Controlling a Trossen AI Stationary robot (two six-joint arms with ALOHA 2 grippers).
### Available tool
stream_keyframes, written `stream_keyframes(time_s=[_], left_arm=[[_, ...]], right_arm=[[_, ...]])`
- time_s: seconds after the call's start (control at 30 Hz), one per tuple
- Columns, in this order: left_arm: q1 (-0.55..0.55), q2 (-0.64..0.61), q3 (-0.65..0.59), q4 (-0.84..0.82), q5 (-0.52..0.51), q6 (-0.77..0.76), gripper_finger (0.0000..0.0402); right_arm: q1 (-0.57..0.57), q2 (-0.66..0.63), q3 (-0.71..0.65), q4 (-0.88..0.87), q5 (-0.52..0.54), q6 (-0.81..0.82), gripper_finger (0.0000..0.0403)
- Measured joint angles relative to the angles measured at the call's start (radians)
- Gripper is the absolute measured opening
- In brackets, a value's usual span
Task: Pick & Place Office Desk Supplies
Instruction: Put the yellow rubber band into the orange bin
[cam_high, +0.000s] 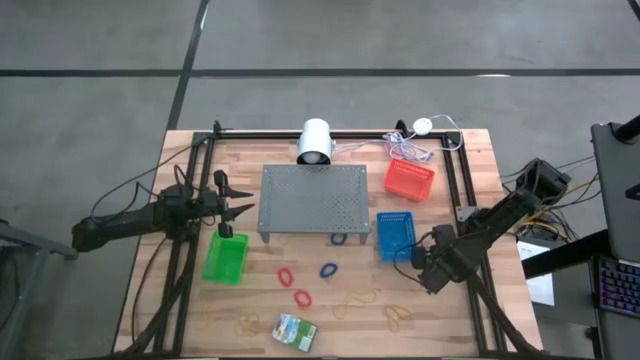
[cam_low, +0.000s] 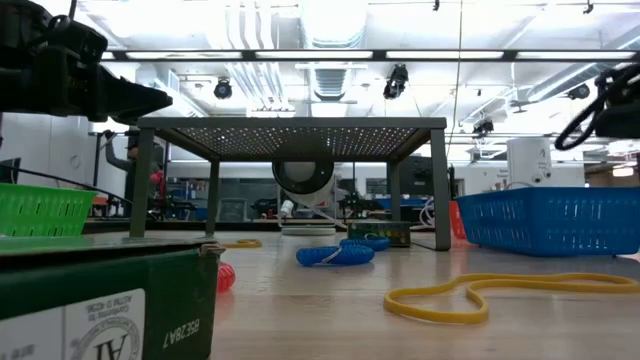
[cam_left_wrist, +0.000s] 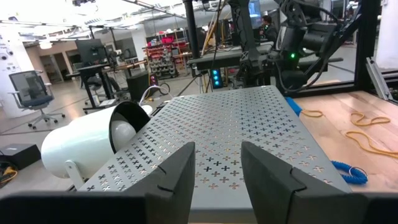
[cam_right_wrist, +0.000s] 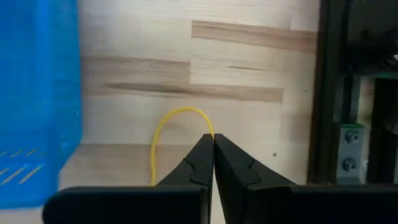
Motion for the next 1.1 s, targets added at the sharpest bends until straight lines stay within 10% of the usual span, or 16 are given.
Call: stream_keyframes(time_s=[0.57, 1.1], left_arm=[[0.0, 0.0, 0.0, 0.0, 0.0, 0.0, 0.0134], [0.0, 0.0, 0.0, 0.0, 0.0, 0.0, 0.0134]], right_arm=[[0.0, -0.008, 0.276, -0.384, 0.064, -0.037, 0.0008], [0.0, -0.113, 0.331, -0.387, 0.299, -0.144, 0.0008]])
